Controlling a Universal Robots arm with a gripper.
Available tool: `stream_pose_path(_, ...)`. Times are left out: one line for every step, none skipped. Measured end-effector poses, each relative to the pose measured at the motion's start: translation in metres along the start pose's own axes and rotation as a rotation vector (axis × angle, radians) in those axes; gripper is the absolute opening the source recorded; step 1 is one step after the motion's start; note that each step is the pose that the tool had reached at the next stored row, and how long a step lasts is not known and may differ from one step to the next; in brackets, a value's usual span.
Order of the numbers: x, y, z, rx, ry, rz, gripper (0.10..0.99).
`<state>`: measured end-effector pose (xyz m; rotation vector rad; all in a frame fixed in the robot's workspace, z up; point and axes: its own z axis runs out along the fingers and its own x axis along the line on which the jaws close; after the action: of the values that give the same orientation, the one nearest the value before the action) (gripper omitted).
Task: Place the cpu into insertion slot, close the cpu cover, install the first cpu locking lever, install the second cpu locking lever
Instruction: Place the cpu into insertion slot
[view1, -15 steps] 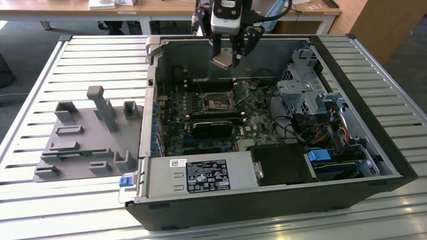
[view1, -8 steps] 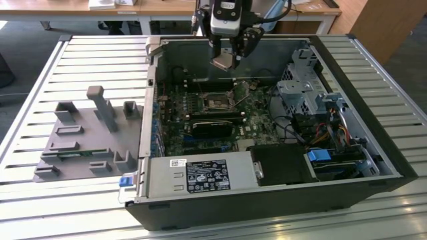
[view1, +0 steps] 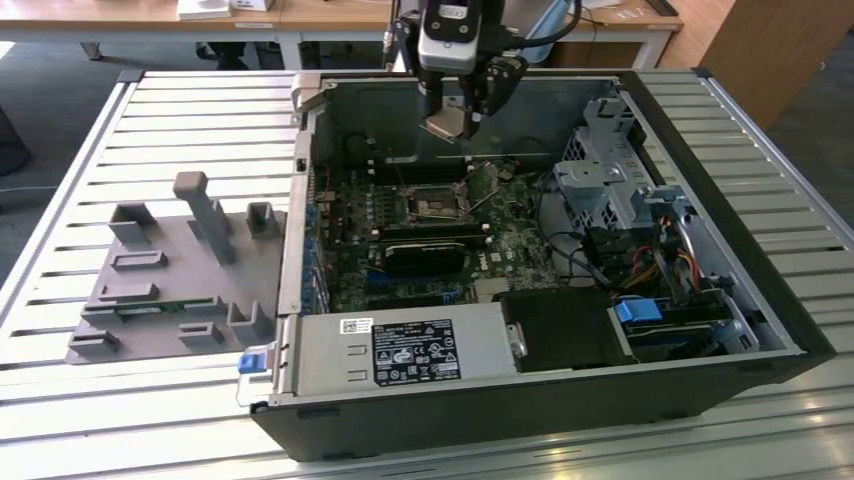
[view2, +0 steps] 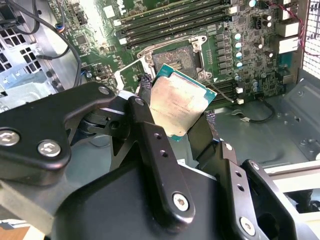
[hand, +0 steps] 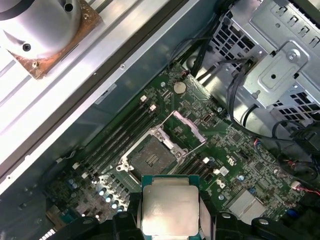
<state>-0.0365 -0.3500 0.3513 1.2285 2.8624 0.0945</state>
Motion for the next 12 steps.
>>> stream_pose_path(0.0000, 0.0000, 0.0001, 0.000, -0.0004, 0.005, 0.541)
stream_pose_path(0.0000, 0.0000, 0.0002, 0.000, -0.0007, 0.011, 0.541)
stream_pose_path(0.0000, 0.0000, 0.0003, 0.000, -0.0012, 0.017, 0.541)
stream_pose_path(0.0000, 0.0000, 0.0004, 0.000, -0.0016, 0.023, 0.541)
stream_pose_path(0.0000, 0.0000, 0.0005, 0.000, -0.0019, 0.027, 0.541)
stream_pose_path(-0.0001, 0.0000, 0.0006, 0.000, -0.0022, 0.031, 0.541)
stream_pose_path(-0.0001, 0.0000, 0.0007, 0.000, -0.0025, 0.036, 0.541)
stream_pose_path(-0.0001, 0.0001, 0.0009, 0.000, -0.0031, 0.043, 0.541)
stream_pose_path(-0.0001, 0.0001, 0.0011, 0.000, -0.0036, 0.051, 0.541)
stream_pose_path(-0.0001, 0.0000, 0.0013, 0.000, -0.0042, 0.059, 0.541)
stream_pose_path(-0.0001, 0.0000, 0.0016, 0.000, -0.0049, 0.070, 0.541)
stream_pose_path(-0.0001, 0.0000, 0.0018, 0.000, -0.0057, 0.083, 0.541)
